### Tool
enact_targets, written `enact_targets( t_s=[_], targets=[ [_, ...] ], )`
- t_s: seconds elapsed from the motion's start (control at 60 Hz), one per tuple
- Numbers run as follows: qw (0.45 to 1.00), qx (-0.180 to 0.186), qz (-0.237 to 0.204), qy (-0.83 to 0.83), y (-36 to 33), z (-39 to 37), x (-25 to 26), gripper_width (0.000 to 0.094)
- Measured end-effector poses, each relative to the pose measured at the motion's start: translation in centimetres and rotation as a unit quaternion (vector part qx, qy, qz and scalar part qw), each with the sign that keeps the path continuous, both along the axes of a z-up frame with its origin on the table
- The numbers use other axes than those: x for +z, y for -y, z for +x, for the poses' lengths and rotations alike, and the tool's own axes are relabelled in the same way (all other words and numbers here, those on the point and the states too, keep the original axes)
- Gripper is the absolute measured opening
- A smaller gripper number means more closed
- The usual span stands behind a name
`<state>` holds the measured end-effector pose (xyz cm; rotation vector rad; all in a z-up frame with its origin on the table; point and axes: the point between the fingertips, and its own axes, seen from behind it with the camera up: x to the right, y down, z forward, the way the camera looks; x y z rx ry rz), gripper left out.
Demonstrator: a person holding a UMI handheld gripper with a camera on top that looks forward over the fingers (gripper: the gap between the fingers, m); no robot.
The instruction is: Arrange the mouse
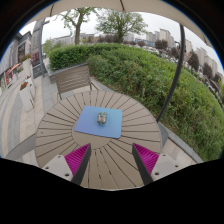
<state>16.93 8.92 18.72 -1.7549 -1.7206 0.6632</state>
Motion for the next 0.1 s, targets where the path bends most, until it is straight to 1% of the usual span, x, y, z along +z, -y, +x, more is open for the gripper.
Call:
enact_targets(
  t_s=[0.05, 0.1],
  targets=[
    [1.000, 0.003, 0.002, -0.004, 0.08, -0.02, 0.08, 0.0846],
    [1.000, 0.007, -0.009, -0.002, 0.66, 0.10, -0.10, 0.0849]
  ],
)
